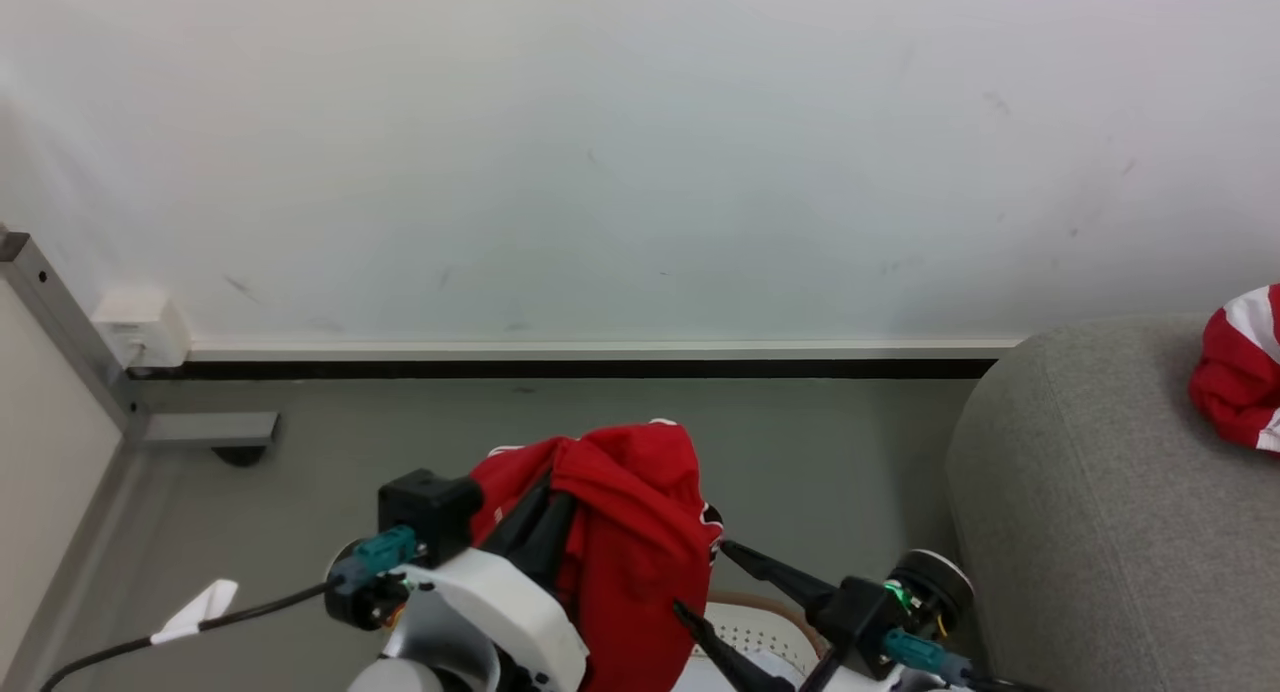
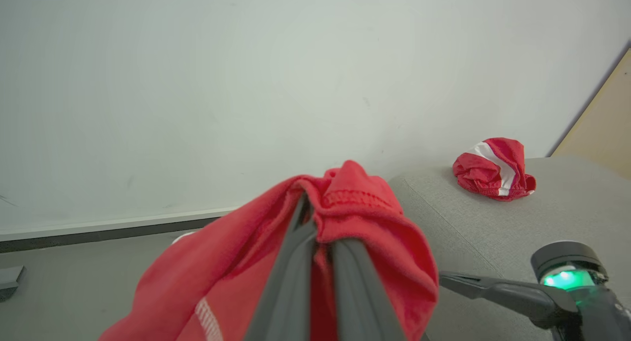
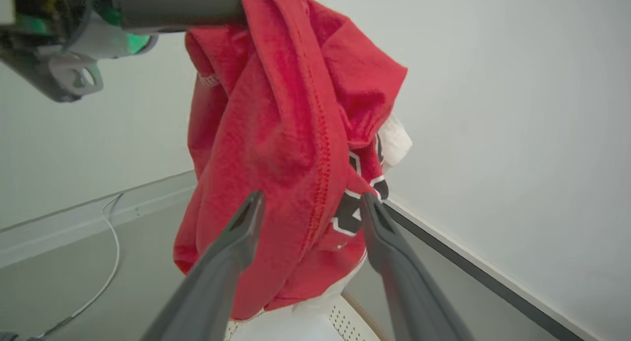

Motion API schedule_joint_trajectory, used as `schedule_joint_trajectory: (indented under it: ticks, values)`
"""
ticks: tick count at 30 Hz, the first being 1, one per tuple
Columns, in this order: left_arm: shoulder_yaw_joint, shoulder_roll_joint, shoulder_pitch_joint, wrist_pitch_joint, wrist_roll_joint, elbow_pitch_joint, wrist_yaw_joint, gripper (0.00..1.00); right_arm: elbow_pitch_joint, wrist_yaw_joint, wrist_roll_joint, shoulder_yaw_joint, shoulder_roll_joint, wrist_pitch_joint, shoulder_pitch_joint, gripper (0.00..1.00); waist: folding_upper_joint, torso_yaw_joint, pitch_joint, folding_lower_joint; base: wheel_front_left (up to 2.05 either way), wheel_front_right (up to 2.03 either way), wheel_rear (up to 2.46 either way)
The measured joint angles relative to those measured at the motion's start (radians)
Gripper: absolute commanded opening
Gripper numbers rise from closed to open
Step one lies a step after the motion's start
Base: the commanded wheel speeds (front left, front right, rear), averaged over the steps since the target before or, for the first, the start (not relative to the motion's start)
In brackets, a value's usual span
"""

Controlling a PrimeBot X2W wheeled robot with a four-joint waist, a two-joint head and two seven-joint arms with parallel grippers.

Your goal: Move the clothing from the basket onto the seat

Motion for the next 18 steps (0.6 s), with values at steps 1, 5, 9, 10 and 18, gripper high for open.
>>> schedule_joint_trajectory:
  ticks: [1, 5, 9, 10, 18]
  values:
    - [-0.006, -0.003, -0.006, 0.0, 0.0, 0.002, -0.006, 0.0, 0.017, 0.0, -0.002, 0.017, 0.012, -0.002, -0.017, 1.0, 0.0, 0.004, 0.002, 0.0, 0.0, 0.0, 0.0]
    - [-0.032, -0.021, -0.023, 0.001, 0.0, 0.009, -0.016, 0.0, 0.062, 0.0, 0.012, 0.01, 0.059, -0.004, -0.063, 1.0, 0.0, 0.02, 0.01, 0.0, 0.0, 0.0, 0.0]
    - [-0.053, -0.033, -0.032, 0.005, 0.0, 0.009, -0.024, 0.0, 0.129, 0.0, -0.024, -0.027, 0.097, -0.004, -0.093, 1.0, 0.0, 0.028, 0.015, 0.0, 0.0, 0.0, 0.0]
    - [-0.058, -0.037, -0.034, 0.007, 0.0, 0.009, -0.024, 0.0, 0.146, 0.0, -0.026, -0.034, 0.105, -0.005, -0.095, 1.0, 0.0, 0.03, 0.015, 0.0, 0.0, 0.0, 0.0]
    - [-0.071, -0.047, -0.047, 0.008, -0.003, 0.016, -0.024, 0.0, 0.203, 0.0, 0.074, -0.034, 0.142, -0.006, -0.102, 0.0, -0.0001, 0.039, 0.013, -0.0001, 0.0, 0.0, 0.0]
